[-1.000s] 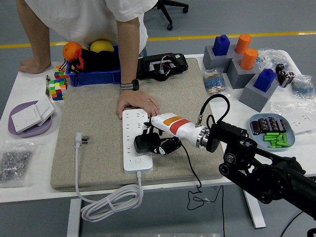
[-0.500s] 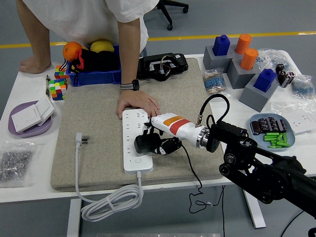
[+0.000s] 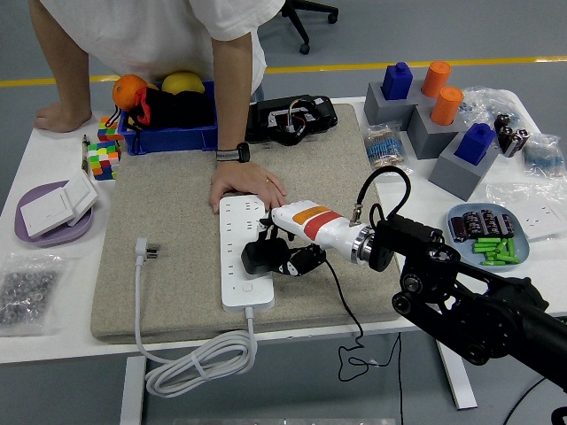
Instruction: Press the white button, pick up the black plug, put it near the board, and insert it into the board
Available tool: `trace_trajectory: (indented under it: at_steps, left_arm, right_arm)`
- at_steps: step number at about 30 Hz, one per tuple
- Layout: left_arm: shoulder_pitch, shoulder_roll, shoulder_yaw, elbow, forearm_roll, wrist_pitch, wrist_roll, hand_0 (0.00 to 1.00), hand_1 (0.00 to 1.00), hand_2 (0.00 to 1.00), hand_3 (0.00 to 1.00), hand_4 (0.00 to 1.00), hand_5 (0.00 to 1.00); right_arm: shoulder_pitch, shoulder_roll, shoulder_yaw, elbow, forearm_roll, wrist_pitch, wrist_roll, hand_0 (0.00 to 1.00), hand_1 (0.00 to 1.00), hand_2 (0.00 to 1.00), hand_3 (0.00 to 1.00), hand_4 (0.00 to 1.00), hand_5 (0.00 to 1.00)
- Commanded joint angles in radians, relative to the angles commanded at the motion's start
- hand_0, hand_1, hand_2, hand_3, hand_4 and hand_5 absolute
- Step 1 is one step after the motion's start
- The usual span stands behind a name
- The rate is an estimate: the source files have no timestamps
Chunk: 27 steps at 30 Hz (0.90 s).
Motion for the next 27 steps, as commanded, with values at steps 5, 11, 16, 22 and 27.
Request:
trace_trajectory:
  at_steps: [5, 11, 16, 22, 27]
  left_arm:
    - [0.001, 0.000, 0.001, 0.000, 0.000, 0.000, 0.000, 0.780, 0.730, 0.687, 0.764, 0.510, 0.493]
    - [0.002, 0.000, -0.003, 0.000, 0.011, -0.002, 0.000, 0.780, 0.730, 0.686, 0.764, 0.510, 0.494]
    - [0.003, -0.001, -0.007, 0.000, 0.016, -0.002, 0.002, 0.780, 0.730, 0.686, 0.764, 0.510, 0.494]
    - [0.004, 0.001, -0.008, 0.000, 0.021, -0.003, 0.002, 0.780, 0.730, 0.686, 0.764, 0.510, 0.492]
    - [0.006, 0.002, -0.012, 0.000, 0.031, -0.004, 0.001, 0.779, 0.730, 0.687, 0.764, 0.510, 0.491]
  right_arm:
    - [-0.003, -0.006, 0.004, 0.006, -0.002, 0.005, -0.009, 0.397, 0.433, 0.446, 0.518, 0.806, 0.002]
    - [-0.008, -0.006, 0.009, 0.013, -0.007, 0.007, -0.015, 0.394, 0.434, 0.446, 0.519, 0.805, 0.002]
    - [-0.008, -0.003, 0.005, 0.014, -0.011, 0.006, -0.018, 0.394, 0.434, 0.446, 0.519, 0.805, 0.002]
    - [-0.008, 0.003, 0.001, 0.015, -0.019, 0.002, -0.022, 0.393, 0.433, 0.446, 0.524, 0.807, 0.002]
    - [-0.006, 0.009, -0.012, 0.014, -0.028, -0.001, -0.022, 0.389, 0.433, 0.445, 0.525, 0.809, 0.002]
